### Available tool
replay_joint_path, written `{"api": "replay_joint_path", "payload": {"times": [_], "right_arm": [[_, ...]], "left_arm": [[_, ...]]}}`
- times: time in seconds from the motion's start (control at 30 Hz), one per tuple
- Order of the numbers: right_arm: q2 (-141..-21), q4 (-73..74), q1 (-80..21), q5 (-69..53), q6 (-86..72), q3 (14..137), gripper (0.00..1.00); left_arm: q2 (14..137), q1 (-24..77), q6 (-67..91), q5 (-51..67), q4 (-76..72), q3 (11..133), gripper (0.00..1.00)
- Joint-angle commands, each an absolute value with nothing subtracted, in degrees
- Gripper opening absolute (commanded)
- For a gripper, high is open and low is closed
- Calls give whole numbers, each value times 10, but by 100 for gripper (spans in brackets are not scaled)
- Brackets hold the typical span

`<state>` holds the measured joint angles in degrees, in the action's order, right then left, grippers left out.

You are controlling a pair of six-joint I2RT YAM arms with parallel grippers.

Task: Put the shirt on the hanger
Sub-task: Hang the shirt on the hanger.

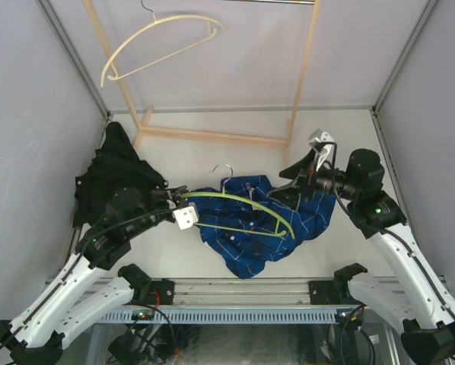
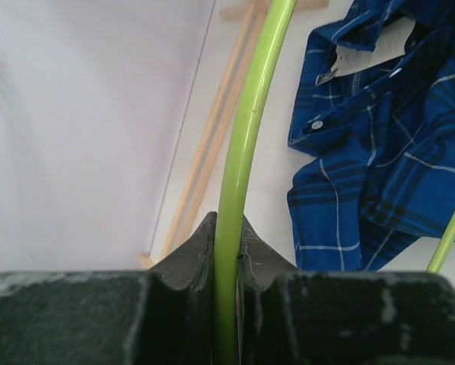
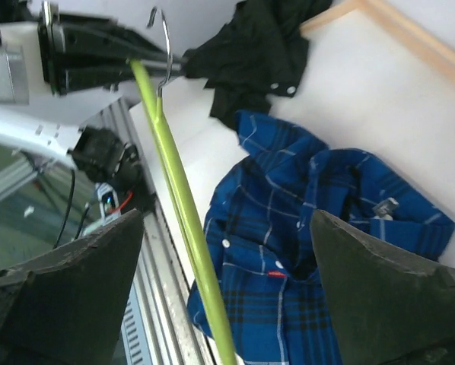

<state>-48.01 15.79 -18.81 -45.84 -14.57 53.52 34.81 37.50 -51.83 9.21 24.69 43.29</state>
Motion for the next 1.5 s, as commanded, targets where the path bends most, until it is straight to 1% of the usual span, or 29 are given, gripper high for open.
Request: {"api": "replay_joint_path", "payload": {"times": [0.0, 0.07, 0.33, 0.43, 0.57, 0.7, 0.77, 0.8, 0.87, 0.9, 1.0, 1.03, 1.07, 1.1, 1.13, 1.17, 1.3, 1.37, 1.4, 1.47], "right_arm": [[-500, 177, -255, -496, -62, 541, 87], [-515, 176, -291, -477, -50, 541, 84], [-578, 76, -383, -420, -108, 542, 62], [-594, 50, -416, -397, -116, 541, 57], [-608, 54, -440, -378, -112, 543, 51], [-610, 73, -446, -367, -101, 542, 35], [-608, 79, -446, -370, -94, 542, 22], [-607, 80, -446, -373, -91, 542, 15], [-605, 83, -446, -373, -89, 543, 3], [-604, 85, -446, -369, -87, 542, 0], [-596, 95, -443, -350, -82, 542, 0], [-593, 99, -440, -343, -79, 543, 0], [-587, 106, -436, -333, -75, 542, 0], [-580, 115, -431, -319, -71, 543, 0], [-572, 129, -421, -298, -66, 543, 0], [-559, 142, -411, -282, -63, 542, 0], [-514, 177, -351, -262, -61, 537, 0], [-494, 196, -322, -282, -57, 537, 0], [-486, 205, -310, -276, -59, 536, 0], [-470, 214, -296, -238, -66, 528, 0]], "left_arm": [[326, 378, -553, 162, 216, 443, 16], [324, 379, -556, 176, 214, 441, 16], [324, 382, -560, 181, 212, 435, 16], [325, 383, -559, 179, 210, 432, 16], [327, 383, -559, 176, 209, 432, 17], [327, 383, -559, 176, 207, 432, 17], [327, 383, -554, 174, 205, 431, 19], [329, 383, -548, 171, 203, 431, 22], [334, 383, -532, 162, 198, 434, 34], [336, 383, -521, 158, 194, 435, 39], [340, 383, -484, 146, 181, 441, 58], [339, 383, -470, 145, 177, 443, 72], [338, 383, -458, 143, 172, 443, 84], [336, 383, -442, 140, 168, 445, 92], [332, 383, -417, 137, 160, 446, 97], [329, 383, -396, 133, 153, 446, 100], [312, 383, -284, 97, 106, 429, 100], [314, 383, -174, 16, 68, 422, 100], [324, 382, -124, -26, 74, 432, 100], [359, 382, -79, -78, 115, 459, 100]]}}
